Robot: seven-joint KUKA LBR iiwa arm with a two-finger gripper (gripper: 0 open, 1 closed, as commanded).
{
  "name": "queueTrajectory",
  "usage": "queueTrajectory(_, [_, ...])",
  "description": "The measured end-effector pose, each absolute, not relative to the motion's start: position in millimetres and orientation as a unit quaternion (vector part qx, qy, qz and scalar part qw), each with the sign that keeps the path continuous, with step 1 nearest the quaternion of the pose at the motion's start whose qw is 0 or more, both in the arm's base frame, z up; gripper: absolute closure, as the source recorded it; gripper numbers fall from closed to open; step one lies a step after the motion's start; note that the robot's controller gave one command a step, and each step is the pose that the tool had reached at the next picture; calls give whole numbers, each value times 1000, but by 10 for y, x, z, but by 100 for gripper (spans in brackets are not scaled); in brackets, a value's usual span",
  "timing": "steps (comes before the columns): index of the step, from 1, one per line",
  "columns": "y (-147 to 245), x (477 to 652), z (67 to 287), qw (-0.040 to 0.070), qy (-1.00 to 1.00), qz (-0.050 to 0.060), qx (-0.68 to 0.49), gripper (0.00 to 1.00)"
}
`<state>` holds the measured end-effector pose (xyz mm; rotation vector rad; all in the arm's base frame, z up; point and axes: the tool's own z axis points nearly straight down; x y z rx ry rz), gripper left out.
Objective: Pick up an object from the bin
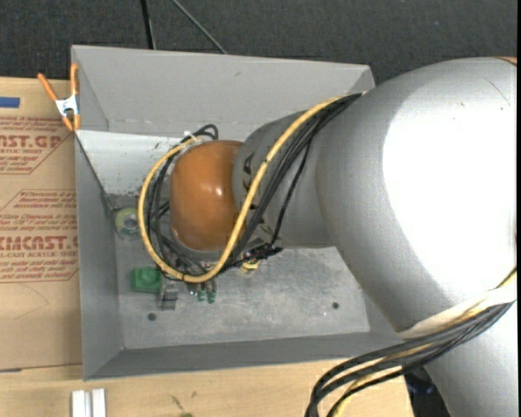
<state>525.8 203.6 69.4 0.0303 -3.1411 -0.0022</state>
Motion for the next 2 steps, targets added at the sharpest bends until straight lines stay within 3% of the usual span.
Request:
queueTrajectory(1, [1989, 5490, 1908, -5, -1000, -2, 11, 100])
queueTrajectory(2, [2113, 5567, 2420, -4, -1000, -2, 10, 100])
